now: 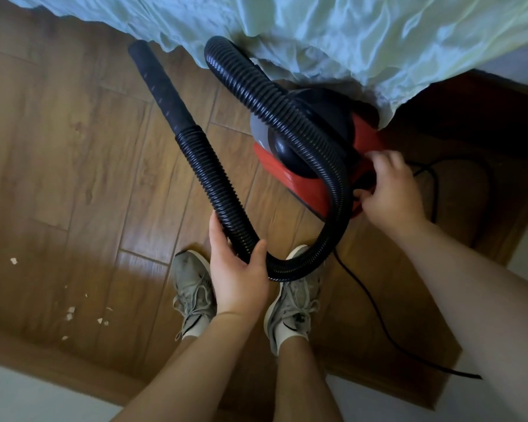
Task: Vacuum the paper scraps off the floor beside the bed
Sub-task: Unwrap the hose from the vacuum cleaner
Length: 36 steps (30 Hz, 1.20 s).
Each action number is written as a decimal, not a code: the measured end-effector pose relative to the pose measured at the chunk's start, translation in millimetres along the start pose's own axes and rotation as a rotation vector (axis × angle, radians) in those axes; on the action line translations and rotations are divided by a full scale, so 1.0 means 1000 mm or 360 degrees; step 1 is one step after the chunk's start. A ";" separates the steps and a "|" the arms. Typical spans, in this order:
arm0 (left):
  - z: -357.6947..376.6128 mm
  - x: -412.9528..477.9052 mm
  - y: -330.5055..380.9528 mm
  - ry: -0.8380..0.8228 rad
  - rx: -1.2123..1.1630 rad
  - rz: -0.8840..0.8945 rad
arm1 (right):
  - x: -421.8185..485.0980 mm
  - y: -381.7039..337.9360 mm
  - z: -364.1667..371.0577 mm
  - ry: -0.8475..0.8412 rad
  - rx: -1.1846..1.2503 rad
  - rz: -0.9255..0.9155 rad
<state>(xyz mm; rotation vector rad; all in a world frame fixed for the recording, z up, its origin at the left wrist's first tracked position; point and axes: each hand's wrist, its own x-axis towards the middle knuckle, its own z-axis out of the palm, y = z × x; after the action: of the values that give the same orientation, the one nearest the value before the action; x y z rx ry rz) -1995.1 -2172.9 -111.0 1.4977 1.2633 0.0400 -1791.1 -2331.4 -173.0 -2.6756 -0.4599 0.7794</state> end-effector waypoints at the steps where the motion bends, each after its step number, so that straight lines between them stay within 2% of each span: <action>1: 0.000 0.000 -0.001 0.0000 -0.0001 0.0000 | 0.001 0.001 0.000 0.0009 0.0003 0.0000; 20: -0.003 0.001 -0.016 0.0025 -0.0040 -0.0004 | 0.018 -0.010 0.002 0.0023 -0.0135 0.0045; 33: -0.027 0.000 0.003 0.0063 -0.0006 -0.0001 | -0.004 -0.028 -0.014 -0.0077 -0.0024 0.0074; 36: -0.035 0.000 0.012 0.0060 0.0007 0.0012 | -0.013 -0.043 -0.025 -0.0032 0.0038 0.0080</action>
<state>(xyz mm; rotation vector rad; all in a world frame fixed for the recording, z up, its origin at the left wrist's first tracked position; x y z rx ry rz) -2008.1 -2146.4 -89.1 1.5116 1.2889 0.0709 -1796.9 -2303.3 -131.0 -2.6688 -0.3866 0.8212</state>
